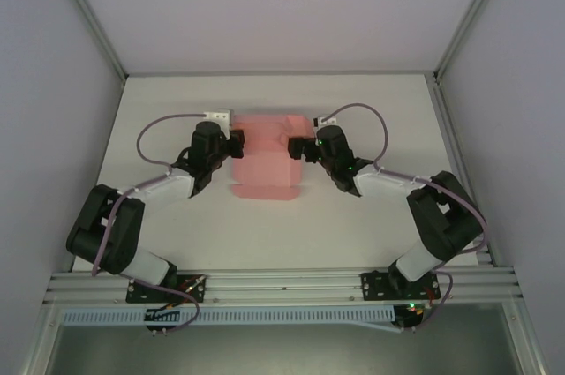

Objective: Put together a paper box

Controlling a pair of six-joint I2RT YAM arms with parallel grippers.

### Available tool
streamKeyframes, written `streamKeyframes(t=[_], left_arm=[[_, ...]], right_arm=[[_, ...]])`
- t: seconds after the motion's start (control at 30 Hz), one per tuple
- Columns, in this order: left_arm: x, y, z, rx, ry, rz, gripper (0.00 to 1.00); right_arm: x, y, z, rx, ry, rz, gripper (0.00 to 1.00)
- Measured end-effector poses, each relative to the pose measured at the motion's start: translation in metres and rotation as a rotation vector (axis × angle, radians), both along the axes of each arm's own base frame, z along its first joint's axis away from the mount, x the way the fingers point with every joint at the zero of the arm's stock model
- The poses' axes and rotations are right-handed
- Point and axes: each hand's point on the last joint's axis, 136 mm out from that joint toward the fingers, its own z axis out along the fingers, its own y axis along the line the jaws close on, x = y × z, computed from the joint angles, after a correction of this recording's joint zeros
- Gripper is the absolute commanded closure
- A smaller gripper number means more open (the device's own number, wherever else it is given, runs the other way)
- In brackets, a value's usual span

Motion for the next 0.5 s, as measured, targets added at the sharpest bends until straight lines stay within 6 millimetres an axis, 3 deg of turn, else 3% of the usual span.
streamKeyframes(t=[0.5], left_arm=[[0.0001,0.0048,-0.0056,0.004,0.024,0.022,1.0]], right_arm=[[-0.0021,0.0015,0.0056,-0.091,-0.01,-0.028,0.0]])
